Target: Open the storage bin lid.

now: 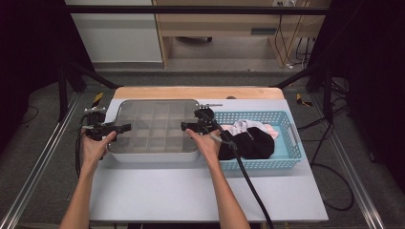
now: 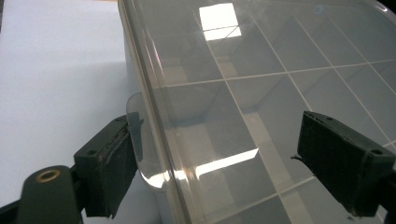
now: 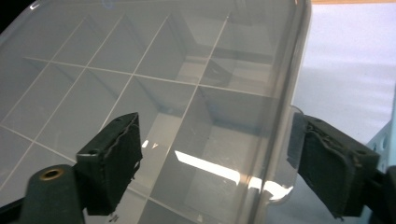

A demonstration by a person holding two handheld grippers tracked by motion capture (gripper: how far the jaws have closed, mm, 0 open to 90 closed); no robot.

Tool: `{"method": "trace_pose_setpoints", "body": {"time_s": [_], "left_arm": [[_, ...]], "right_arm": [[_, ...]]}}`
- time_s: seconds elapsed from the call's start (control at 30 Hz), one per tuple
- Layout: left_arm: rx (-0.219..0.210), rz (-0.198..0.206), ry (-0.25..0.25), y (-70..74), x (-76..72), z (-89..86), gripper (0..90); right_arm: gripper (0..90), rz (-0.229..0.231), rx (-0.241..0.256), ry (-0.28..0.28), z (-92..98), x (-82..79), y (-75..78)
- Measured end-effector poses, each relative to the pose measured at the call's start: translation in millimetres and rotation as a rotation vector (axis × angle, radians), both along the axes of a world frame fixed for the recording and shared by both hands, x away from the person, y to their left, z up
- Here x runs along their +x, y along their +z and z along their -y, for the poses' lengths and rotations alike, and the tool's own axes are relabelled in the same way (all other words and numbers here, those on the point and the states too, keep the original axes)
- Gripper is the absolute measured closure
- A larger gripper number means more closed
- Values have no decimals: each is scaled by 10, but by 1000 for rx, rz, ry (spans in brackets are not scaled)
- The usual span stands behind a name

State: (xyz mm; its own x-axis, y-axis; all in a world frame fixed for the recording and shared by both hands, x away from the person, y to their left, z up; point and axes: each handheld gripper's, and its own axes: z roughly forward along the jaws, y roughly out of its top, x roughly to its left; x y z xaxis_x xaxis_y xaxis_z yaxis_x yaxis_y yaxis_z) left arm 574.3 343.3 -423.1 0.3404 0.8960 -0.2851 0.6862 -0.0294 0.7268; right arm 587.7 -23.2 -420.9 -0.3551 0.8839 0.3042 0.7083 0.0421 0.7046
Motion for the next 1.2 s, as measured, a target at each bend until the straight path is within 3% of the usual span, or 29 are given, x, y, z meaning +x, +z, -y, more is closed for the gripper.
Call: {"method": "trace_pose_setpoints", "body": {"time_s": [0.33, 0.4, 0.43, 0.6, 0.63, 0.77, 1.2], "left_arm": [[-33, 33, 37, 70, -54, -69, 265], [-42, 54, 45, 105, -81, -79, 277], [-55, 87, 52, 171, -133, -104, 314], [-85, 138, 72, 277, -236, -162, 399], [-92, 162, 76, 323, -290, -191, 408], [-103, 191, 80, 390, -375, -217, 436], [-117, 258, 62, 575, -635, -200, 499]], "right_arm": [[294, -20, 39, -23, 62, 0, 31], [326, 0, 45, -29, 75, -19, 77], [355, 24, 51, -31, 94, -43, 138], [404, 53, 80, -20, 116, -111, 246], [425, 79, 86, -18, 116, -148, 296], [478, 117, 102, -13, 139, -229, 404], [605, 165, 111, 24, 297, -470, 669]]}}
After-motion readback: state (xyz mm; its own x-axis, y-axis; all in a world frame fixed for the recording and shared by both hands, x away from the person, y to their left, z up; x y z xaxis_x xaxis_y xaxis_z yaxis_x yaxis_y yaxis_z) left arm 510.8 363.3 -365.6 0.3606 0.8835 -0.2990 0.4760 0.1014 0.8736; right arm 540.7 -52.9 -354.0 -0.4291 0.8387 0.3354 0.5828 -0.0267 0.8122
